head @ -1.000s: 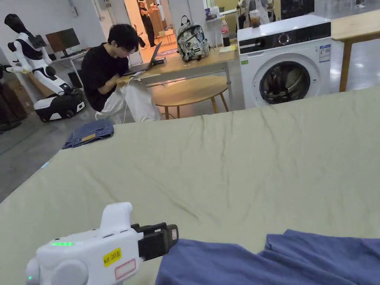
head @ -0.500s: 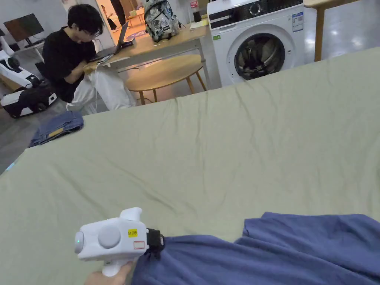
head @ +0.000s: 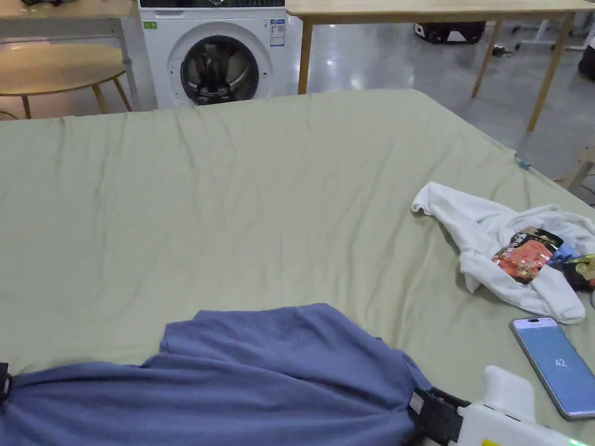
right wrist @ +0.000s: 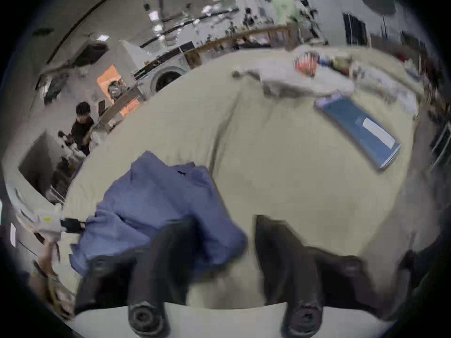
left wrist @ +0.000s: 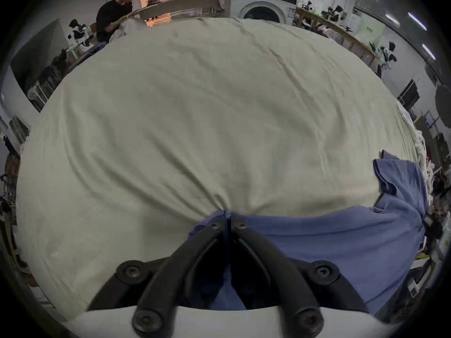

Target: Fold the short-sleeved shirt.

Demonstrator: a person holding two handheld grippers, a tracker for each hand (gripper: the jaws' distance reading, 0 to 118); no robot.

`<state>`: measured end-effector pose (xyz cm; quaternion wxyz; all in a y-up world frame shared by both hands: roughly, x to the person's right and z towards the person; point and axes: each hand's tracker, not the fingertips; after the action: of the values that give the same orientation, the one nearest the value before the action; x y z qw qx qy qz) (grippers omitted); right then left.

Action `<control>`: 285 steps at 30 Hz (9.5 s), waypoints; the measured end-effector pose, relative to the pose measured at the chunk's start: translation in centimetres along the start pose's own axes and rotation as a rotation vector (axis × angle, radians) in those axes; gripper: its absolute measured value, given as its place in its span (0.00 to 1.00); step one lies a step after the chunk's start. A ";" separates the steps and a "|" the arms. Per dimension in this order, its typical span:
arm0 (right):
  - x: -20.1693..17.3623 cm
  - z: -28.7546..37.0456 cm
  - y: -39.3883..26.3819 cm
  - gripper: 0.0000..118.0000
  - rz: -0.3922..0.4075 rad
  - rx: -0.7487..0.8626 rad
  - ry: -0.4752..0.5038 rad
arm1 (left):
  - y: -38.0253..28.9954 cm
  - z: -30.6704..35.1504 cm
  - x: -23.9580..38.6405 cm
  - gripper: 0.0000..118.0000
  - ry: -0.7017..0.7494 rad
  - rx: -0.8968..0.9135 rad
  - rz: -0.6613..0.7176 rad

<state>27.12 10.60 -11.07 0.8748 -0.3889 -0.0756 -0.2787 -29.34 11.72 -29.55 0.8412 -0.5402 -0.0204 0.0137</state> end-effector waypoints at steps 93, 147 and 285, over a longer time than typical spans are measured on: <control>3.2 11.6 -3.9 0.61 0.132 0.319 -0.024 | -27.0 21.0 -1.2 0.37 0.059 0.726 0.206; -12.0 2.8 6.7 0.60 0.676 0.080 0.083 | -22.9 8.5 -1.0 0.03 -0.074 0.261 0.255; -9.8 13.3 -3.4 0.00 0.569 0.568 0.137 | -24.8 25.3 6.3 0.00 -0.056 0.979 0.097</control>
<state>18.25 22.62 -3.18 0.9927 -0.1179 0.0194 -0.0188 -24.31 24.65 3.67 0.9938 -0.0812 -0.0090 0.0752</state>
